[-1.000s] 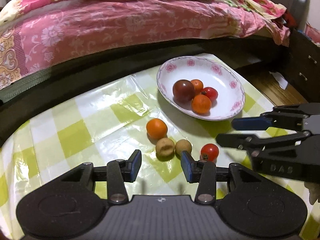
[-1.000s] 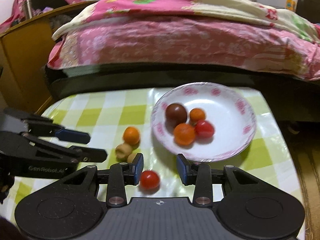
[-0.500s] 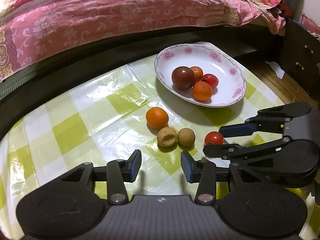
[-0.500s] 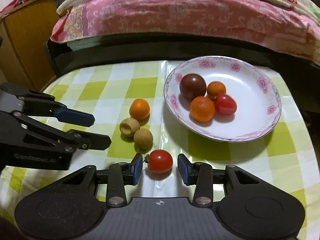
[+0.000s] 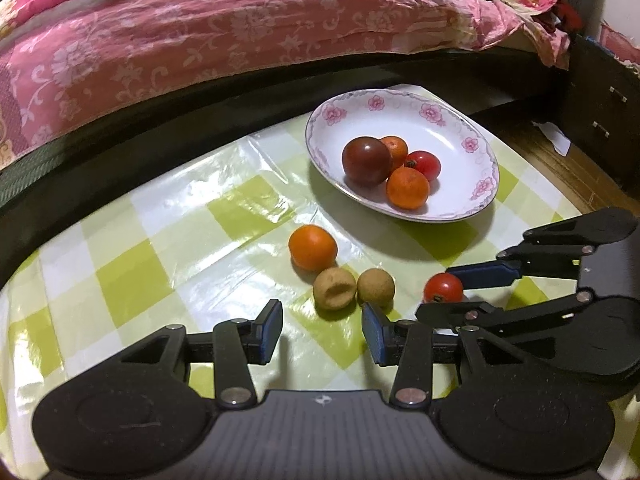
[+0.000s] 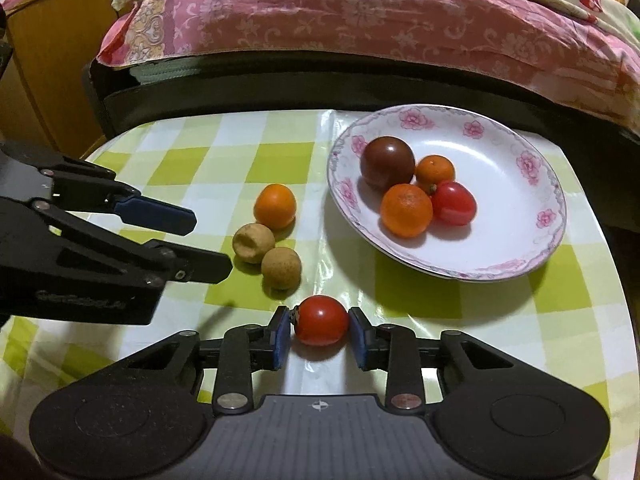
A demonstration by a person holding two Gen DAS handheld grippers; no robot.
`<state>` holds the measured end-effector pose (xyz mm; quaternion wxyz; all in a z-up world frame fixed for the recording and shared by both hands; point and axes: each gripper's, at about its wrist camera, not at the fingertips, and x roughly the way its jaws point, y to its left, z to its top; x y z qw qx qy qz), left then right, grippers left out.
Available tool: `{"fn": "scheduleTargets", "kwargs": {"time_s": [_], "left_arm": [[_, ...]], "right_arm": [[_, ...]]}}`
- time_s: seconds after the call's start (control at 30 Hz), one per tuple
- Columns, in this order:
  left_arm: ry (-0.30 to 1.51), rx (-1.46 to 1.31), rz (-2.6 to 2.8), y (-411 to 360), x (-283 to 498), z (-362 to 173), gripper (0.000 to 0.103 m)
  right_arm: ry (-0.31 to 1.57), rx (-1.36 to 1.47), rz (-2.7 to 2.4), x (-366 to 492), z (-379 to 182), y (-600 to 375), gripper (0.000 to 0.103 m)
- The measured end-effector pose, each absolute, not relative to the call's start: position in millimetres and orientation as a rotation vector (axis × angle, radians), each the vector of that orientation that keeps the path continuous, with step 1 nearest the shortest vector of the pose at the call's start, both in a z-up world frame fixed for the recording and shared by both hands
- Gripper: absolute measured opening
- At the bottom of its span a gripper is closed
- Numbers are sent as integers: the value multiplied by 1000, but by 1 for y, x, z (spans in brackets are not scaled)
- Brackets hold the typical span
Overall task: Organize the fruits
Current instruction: 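Lift the red tomato with the right tool toward the plate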
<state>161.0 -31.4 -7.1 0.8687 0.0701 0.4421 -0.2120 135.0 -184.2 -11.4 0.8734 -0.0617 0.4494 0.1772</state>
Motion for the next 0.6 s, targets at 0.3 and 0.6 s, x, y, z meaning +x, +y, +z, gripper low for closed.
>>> {"fn": "scheduleTargets", "kwargs": {"time_s": [0.3, 0.6], "left_arm": [[880, 182, -470, -45, 174, -15, 51], [920, 179, -503, -44, 170, -19, 50]], "right_arm": [[952, -105, 347, 133, -9, -195, 28], [951, -91, 328, 133, -6, -204, 29]]}}
